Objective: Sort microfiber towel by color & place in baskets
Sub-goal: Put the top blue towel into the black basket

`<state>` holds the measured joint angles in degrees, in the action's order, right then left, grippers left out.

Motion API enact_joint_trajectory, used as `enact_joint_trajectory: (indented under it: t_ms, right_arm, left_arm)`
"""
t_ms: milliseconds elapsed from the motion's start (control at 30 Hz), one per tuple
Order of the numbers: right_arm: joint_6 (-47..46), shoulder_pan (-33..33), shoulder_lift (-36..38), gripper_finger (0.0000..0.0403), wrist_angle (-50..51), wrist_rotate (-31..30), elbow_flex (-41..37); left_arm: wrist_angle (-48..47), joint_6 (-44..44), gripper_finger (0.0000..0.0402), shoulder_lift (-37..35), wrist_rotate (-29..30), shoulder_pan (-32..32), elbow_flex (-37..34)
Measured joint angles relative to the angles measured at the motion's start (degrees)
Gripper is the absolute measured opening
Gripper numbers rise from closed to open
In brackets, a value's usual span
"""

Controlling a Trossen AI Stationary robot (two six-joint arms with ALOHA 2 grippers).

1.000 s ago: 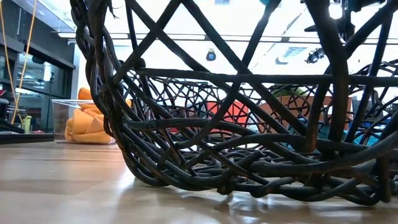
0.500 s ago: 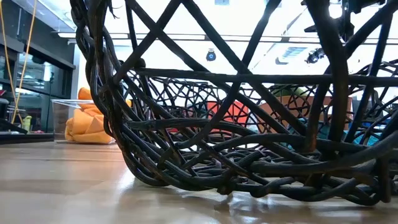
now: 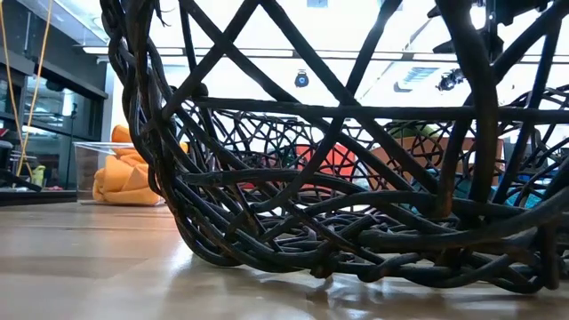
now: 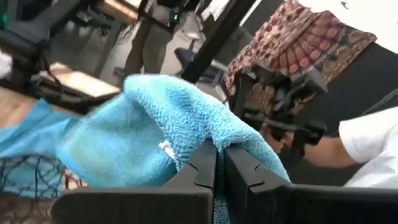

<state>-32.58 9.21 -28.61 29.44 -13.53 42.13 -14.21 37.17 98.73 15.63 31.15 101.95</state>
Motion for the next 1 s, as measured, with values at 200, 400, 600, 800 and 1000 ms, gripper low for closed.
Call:
enact_joint_trajectory:
  t_ms: [200,400,600,800,1000]
  right_arm:
    - [-0.22,0.13,-1.51,0.032,-0.08,-0.01,0.0]
    - [-1.0,0.12,-2.08,0.032,-1.47,0.25,0.0]
    - [-1.01,0.13,-1.43,0.032,-3.31,0.34,0.0]
    - [-1.93,0.13,-0.63,0.032,-4.53,0.46,0.0]
    - [-2.11,0.13,-0.58,0.032,-5.21,0.46,0.0]
  left_arm:
    - [-8.98,-0.93,0.0,0.98,0.16,-1.33,0.0]
    - [-14.2,-2.95,0.0,2.0,-7.54,-5.41,-2.11]
    - [-0.18,-0.1,0.0,1.52,-14.12,-7.57,-14.37]
    - [4.97,5.84,0.0,1.8,-13.71,-8.17,-23.71]
    - [5.04,10.26,0.0,1.78,-13.66,-9.24,-26.05]
